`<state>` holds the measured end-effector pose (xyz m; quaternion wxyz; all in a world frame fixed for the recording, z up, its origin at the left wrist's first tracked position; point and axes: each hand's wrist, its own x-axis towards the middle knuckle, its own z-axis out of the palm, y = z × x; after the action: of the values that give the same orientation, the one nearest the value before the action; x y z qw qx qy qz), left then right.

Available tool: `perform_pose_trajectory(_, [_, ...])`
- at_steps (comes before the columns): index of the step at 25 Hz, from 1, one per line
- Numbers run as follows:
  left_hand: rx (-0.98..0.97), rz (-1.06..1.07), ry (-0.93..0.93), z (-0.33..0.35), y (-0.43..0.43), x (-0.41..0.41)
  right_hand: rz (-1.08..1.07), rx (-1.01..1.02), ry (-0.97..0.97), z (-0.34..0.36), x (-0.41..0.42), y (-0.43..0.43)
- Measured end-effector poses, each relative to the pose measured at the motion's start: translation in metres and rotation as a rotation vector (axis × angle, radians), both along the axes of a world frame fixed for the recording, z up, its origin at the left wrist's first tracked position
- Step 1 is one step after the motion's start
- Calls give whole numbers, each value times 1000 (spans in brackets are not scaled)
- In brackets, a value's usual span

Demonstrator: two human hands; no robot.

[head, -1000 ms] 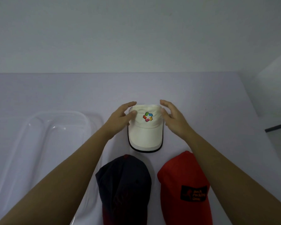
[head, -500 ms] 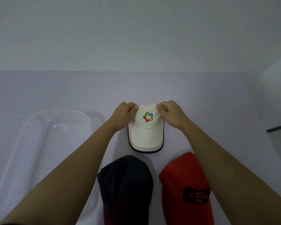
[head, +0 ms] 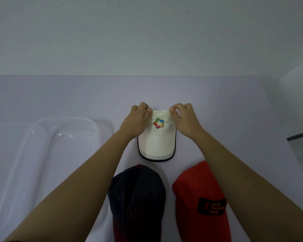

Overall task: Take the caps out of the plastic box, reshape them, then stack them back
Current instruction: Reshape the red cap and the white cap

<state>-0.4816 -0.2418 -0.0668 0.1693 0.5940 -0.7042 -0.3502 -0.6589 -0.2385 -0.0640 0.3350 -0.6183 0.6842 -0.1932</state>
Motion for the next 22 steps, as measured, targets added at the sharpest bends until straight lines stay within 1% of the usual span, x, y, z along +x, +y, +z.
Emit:
perform_pose_trajectory(1, [-7,60,-7,-2,-1,4,-64,17,-21,-1,-2,3])
perform_pose_trajectory(2, [28,163,11,-4,0,10,-116,67,-22,-2,-5,7])
perform_pose_trajectory(3, [113,288,49,-6,1,16,-146,153,-18,-5,-11,13])
perform_pose_trajectory(4, [241,375,68,-9,2,22,-149,266,-34,-7,-15,19])
perform_pose_trajectory(5, [386,391,72,-13,7,24,-123,384,-98,-9,-17,25])
perform_pose_trajectory(6, [517,375,97,-16,14,24,-76,480,-211,-11,-17,31])
perform_pose_trajectory(7, [631,355,156,-17,21,20,-30,530,-323,-12,-15,37])
perform_pose_trajectory(8, [692,326,218,-18,27,17,-10,530,-398,-11,-11,40])
perform_pose_trajectory(10, [672,290,290,-21,34,10,-55,454,-472,-10,-4,42])
perform_pose_trajectory(12, [622,314,347,-24,34,9,-119,370,-498,-10,-5,39])
perform_pose_trajectory(13, [606,329,345,-26,34,10,-128,358,-496,-11,-6,39])
perform_pose_trajectory(15, [583,317,315,-30,37,10,-97,386,-477,-13,-5,42])
perform_pose_trajectory(17, [599,308,360,-30,39,6,-82,399,-432,-18,0,46])
perform_pose_trajectory(19, [616,292,399,-30,39,3,-89,410,-436,-19,4,46])
perform_pose_trajectory(22, [652,275,398,-29,38,5,-64,472,-436,-18,6,44])
